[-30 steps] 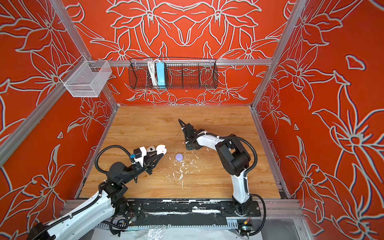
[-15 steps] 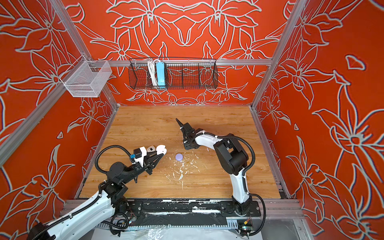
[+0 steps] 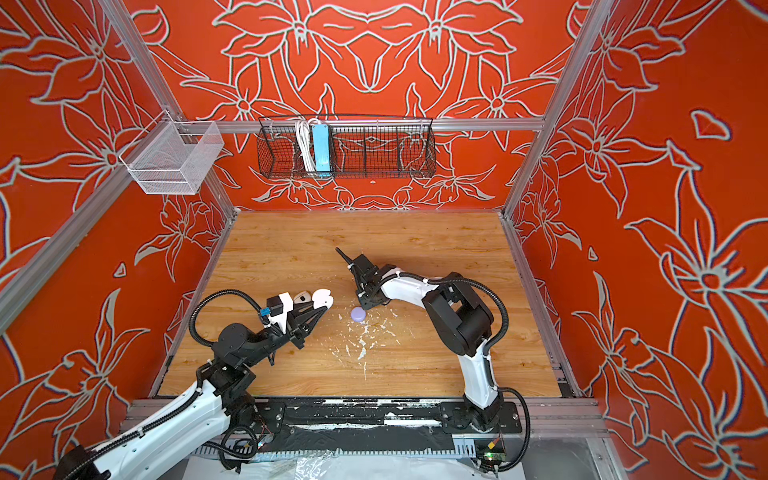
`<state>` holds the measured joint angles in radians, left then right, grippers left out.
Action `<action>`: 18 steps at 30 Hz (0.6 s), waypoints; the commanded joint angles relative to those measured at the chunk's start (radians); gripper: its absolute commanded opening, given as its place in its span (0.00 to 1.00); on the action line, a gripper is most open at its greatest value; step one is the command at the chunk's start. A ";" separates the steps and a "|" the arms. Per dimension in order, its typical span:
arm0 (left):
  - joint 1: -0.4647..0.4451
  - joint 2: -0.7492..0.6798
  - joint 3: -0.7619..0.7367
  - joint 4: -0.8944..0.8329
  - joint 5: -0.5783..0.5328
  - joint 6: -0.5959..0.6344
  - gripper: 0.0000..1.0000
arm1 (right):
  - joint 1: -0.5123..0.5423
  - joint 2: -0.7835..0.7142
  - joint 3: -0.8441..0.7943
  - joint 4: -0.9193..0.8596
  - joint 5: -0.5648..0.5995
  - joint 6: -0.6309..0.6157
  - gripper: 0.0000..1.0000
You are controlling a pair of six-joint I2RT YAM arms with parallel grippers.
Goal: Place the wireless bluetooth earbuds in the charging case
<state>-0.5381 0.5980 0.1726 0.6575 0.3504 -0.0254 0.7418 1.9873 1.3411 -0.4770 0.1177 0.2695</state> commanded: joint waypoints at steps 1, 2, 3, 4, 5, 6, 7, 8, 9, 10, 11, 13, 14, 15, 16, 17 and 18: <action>-0.005 -0.006 0.028 0.008 0.002 0.006 0.00 | 0.007 -0.029 -0.038 -0.083 0.087 0.016 0.43; -0.005 -0.005 0.027 0.012 0.003 0.005 0.00 | 0.008 -0.033 -0.041 -0.087 0.088 0.019 0.43; -0.005 -0.002 0.024 0.016 0.004 0.005 0.00 | 0.007 -0.036 -0.048 -0.089 0.085 0.020 0.43; -0.005 0.000 0.026 0.018 0.007 0.004 0.00 | 0.008 -0.041 -0.056 -0.088 0.083 0.023 0.43; -0.005 0.002 0.028 0.015 0.008 0.004 0.00 | 0.007 -0.043 -0.064 -0.085 0.086 0.026 0.43; -0.005 0.002 0.027 0.012 0.007 0.005 0.00 | 0.008 -0.048 -0.071 -0.083 0.091 0.029 0.44; -0.005 0.000 0.027 0.010 0.005 0.005 0.00 | 0.007 -0.048 -0.075 -0.080 0.095 0.032 0.43; -0.005 -0.002 0.026 0.010 0.002 0.005 0.00 | 0.008 -0.048 -0.077 -0.082 0.100 0.034 0.43; -0.005 -0.003 0.025 0.014 0.001 0.005 0.00 | 0.008 -0.048 -0.077 -0.084 0.107 0.036 0.43; -0.005 -0.002 0.025 0.017 0.003 0.004 0.00 | 0.008 -0.048 -0.077 -0.088 0.119 0.038 0.43; -0.005 -0.001 0.024 0.018 0.005 0.004 0.00 | 0.008 -0.047 -0.077 -0.090 0.133 0.042 0.43; -0.005 0.000 0.028 0.012 0.005 0.005 0.00 | 0.005 -0.047 -0.078 -0.094 0.158 0.052 0.41; -0.005 -0.002 0.027 0.010 0.002 0.005 0.00 | 0.004 -0.045 -0.077 -0.094 0.160 0.054 0.41; -0.005 -0.004 0.025 0.011 0.000 0.005 0.00 | 0.003 -0.044 -0.076 -0.091 0.157 0.056 0.41; -0.005 -0.004 0.023 0.016 -0.001 0.005 0.00 | 0.001 -0.040 -0.074 -0.087 0.153 0.057 0.40; -0.005 -0.002 0.024 0.018 0.003 0.005 0.00 | 0.002 -0.036 -0.073 -0.085 0.151 0.058 0.40; -0.005 -0.001 0.025 0.019 0.007 0.005 0.00 | 0.000 -0.031 -0.070 -0.083 0.154 0.060 0.40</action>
<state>-0.5381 0.5995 0.1726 0.6579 0.3500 -0.0250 0.7452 1.9461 1.2881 -0.5175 0.2329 0.3038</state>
